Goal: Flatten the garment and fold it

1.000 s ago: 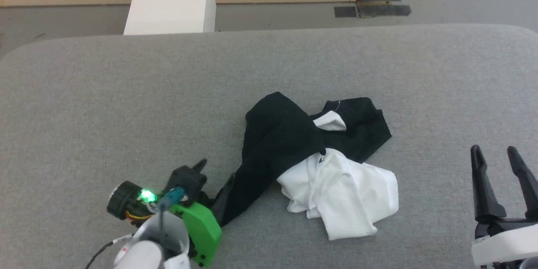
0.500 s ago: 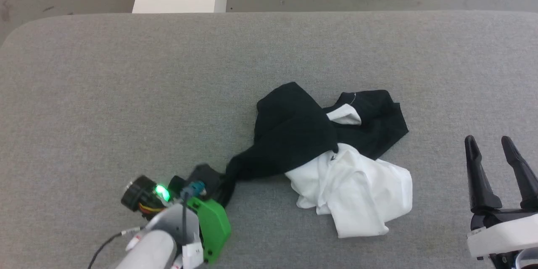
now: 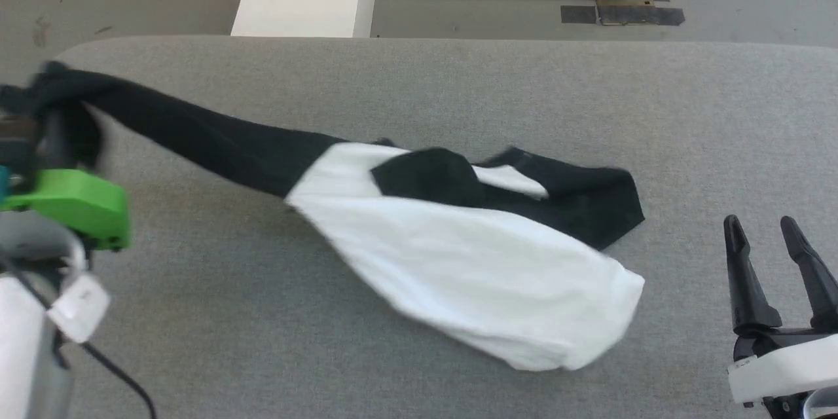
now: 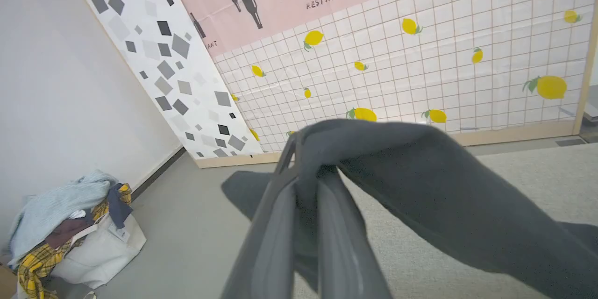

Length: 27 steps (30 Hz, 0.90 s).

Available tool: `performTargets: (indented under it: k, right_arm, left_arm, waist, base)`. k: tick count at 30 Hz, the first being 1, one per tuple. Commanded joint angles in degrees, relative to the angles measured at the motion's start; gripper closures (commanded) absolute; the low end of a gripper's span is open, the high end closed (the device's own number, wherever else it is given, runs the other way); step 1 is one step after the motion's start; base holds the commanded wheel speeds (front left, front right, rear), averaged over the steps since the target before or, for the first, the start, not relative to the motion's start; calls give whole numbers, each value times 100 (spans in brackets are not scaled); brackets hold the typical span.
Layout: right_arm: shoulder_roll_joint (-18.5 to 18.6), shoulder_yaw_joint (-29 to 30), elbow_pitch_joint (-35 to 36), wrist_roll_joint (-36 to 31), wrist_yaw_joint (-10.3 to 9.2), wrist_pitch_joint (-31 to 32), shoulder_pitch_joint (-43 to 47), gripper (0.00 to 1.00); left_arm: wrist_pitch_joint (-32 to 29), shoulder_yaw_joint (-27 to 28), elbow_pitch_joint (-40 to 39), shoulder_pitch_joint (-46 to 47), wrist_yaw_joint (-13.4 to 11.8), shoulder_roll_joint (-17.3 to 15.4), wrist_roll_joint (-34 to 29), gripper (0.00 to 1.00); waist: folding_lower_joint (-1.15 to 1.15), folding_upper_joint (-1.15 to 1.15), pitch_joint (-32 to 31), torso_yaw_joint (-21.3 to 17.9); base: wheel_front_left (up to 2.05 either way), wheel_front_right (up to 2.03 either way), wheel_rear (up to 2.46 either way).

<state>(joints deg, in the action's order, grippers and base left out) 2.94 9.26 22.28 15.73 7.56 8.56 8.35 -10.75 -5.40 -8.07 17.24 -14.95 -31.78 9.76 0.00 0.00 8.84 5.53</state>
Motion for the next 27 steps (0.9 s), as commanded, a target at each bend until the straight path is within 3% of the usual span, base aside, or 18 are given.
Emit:
performTargets:
  k: [1, 5, 8, 11, 13, 15, 16, 17, 22, 27]
  right_arm:
    - [-6, 17, -34, 64, -8, 1, 56, 0]
    - [-6, 18, -98, 90, -8, 6, 94, 0]
    - [-6, -16, -141, 102, -8, 12, 85, 0]
    - [-6, -43, -165, 92, -8, 34, 59, 0]
    - [-6, -43, -177, 80, -8, 47, 38, 0]
    - [-6, -52, -192, 79, -8, 62, 20, 0]
    - [-6, -56, -203, 84, -8, 69, 12, 0]
    - [-6, -63, -213, 89, -8, 81, 9, 0]
    - [-6, -152, -202, 39, -8, 225, -59, 0]
    - [33, -171, -45, -127, -8, 525, -265, 0]
  left_arm:
    - [-102, 102, -102, -214, -98, -33, 14, 100]
    - [-324, 194, -305, -738, -122, 11, 266, 100]
    - [-370, 70, -309, -1028, -139, 285, 493, 80]
    - [-334, -95, -195, -1205, -132, 584, 693, 76]
    - [-253, -217, -5, -1272, -54, 746, 822, 67]
    - [-130, -281, 213, -1292, 11, 917, 974, 55]
    - [-86, -295, 349, -1292, 46, 1013, 1082, 13]
    - [-52, -293, 465, -1285, 55, 1073, 1145, 0]
    - [255, -163, 821, -1161, 93, 1158, 1298, 0]
    - [428, 235, 204, -1237, 16, 1139, 1575, 0]
  waist:
    - [0, 0, 4, 14]
    - [0, 0, 17, 51]
    - [0, 0, 10, 98]
    - [0, 0, -11, 143]
    - [0, 0, -25, 178]
    - [0, 0, -37, 208]
    - [0, 0, -46, 229]
    - [0, 0, -55, 247]
    - [0, 0, -110, 283]
    - [0, 0, -132, 314]
  base:
    - [0, 0, 0]
    - [0, 0, 0]
    - [0, 0, 0]
    - [0, 0, 0]
    - [0, 0, 0]
    - [0, 0, 0]
    - [0, 0, 0]
    - [0, 0, 0]
    - [0, 0, 0]
    - [0, 0, 0]
